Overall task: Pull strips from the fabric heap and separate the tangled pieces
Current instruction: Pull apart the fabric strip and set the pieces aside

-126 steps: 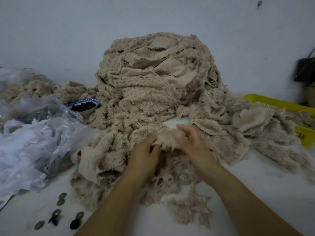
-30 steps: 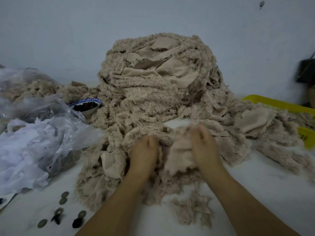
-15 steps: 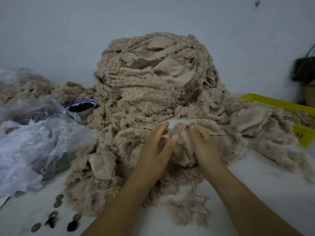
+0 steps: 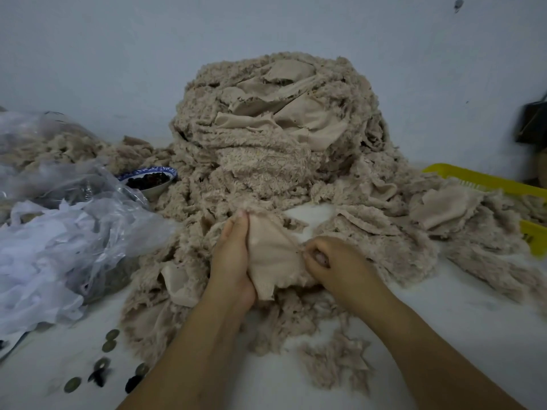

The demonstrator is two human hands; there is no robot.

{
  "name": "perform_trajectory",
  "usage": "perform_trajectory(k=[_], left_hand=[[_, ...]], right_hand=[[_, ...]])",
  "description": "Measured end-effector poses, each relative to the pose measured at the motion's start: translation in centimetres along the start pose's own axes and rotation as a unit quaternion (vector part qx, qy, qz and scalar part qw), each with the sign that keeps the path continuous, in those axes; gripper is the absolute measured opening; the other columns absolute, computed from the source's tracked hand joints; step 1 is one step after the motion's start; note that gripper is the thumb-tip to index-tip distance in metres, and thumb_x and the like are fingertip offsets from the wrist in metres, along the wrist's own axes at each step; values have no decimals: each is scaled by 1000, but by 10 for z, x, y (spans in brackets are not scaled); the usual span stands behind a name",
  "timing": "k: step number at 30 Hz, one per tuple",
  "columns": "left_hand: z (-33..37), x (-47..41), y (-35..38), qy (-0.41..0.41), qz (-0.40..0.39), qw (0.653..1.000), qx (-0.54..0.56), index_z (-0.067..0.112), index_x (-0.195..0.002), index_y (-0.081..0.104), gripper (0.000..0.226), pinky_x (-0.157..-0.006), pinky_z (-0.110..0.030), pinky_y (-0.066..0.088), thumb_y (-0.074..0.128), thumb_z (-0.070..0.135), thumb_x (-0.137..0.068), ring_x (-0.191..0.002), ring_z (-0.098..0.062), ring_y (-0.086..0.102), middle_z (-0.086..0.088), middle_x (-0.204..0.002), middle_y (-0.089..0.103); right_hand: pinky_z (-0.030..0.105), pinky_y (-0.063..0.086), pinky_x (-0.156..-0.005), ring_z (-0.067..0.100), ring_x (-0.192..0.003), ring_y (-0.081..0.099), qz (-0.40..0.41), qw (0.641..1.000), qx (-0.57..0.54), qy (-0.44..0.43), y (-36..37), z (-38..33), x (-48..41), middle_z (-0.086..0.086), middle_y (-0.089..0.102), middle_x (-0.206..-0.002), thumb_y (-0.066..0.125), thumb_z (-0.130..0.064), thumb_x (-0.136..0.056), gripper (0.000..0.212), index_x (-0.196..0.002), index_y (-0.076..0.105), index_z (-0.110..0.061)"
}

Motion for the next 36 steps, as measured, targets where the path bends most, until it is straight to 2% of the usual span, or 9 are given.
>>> perform_trajectory(k=[5, 9, 12, 14, 17, 21, 26, 32, 36], left_hand=[[-8, -5, -7, -64, 12, 995, 75, 19, -101, 77, 37, -62, -46, 63, 53, 47, -99, -90, -31, 75, -13, -103, 77], [-4, -10, -9, -37, 18, 994, 96, 11, -107, 70, 28, -55, -26, 58, 49, 29, -105, -77, -18, 74, -9, -101, 73], [7, -6, -5, 90, 23, 993, -68, 25, -136, 50, 30, -89, -23, 53, 43, 30, -107, -113, -9, 61, 4, -133, 56], [18, 10, 4, 226, 27, 934, -274, 35, -142, 44, 37, -102, -20, 39, 42, 42, -106, -126, 0, 46, 16, -142, 44], [23, 39, 28, 378, -34, 847, -371, 30, -104, 59, 28, -76, -8, 42, 42, 51, -99, -95, 4, 54, 19, -105, 55], [-9, 43, 55, 299, -179, 823, -449, 26, -73, 57, 48, -57, -16, 37, 44, 69, -90, -67, -6, 54, 7, -73, 55], [-16, 27, 39, 228, -124, 855, -449, 15, -79, 60, 34, -61, -30, 46, 60, 45, -95, -68, -10, 57, -1, -79, 63], [-25, 16, 28, -11, -112, 990, -91, 13, -100, 77, 24, -57, -24, 58, 57, 26, -100, -77, -15, 73, -9, -94, 76], [-24, 13, 23, -38, -89, 994, -46, 4, -122, 67, 39, -70, -28, 59, 50, 33, -102, -95, -23, 69, -17, -118, 72]], right_hand=[[33, 38, -87, 13, -89, 53, 72, 992, 98, 13, -20, 8, -3, -15, 56, -85, 50, -33, -101, 18, -94, 63, -24], [32, 43, -73, 9, -72, 52, 151, 987, -38, 24, -38, 11, 0, -13, 53, -71, 48, -33, -103, 16, -88, 54, -32], [14, 36, -44, 4, -51, 47, 214, 951, -217, 49, -49, 14, 6, -10, 57, -66, 48, -39, -103, 18, -86, 54, -40], [10, 34, -42, 1, -47, 43, 237, 930, -275, 60, -52, 17, 8, -17, 54, -61, 48, -40, -103, 18, -85, 55, -39], [10, 40, -49, -3, -55, 49, 232, 910, -336, 69, -48, 19, 7, -19, 56, -63, 50, -40, -102, 20, -85, 59, -40], [22, 52, -63, 2, -71, 61, 193, 896, -398, 47, -39, 15, 3, -18, 65, -76, 51, -31, -103, 18, -88, 61, -35], [15, 51, -64, 1, -73, 63, 149, 902, -404, 34, -26, 7, 0, -17, 68, -80, 54, -33, -101, 14, -92, 64, -36], [9, 48, -68, -7, -87, 65, 68, 914, -395, 64, -11, 9, 0, -14, 69, -102, 56, -64, -81, 39, -107, 61, -35], [11, 37, -49, 1, -52, 47, 57, 956, -275, 79, -4, 13, -1, -13, 51, -65, 56, -57, -92, 35, -78, 53, -25]])
Point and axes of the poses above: each hand's wrist, its own x-axis away from the middle knuckle, its own y-axis out of the palm, z = x × y, the point moved 7 cm from there along -x, towards the middle knuckle
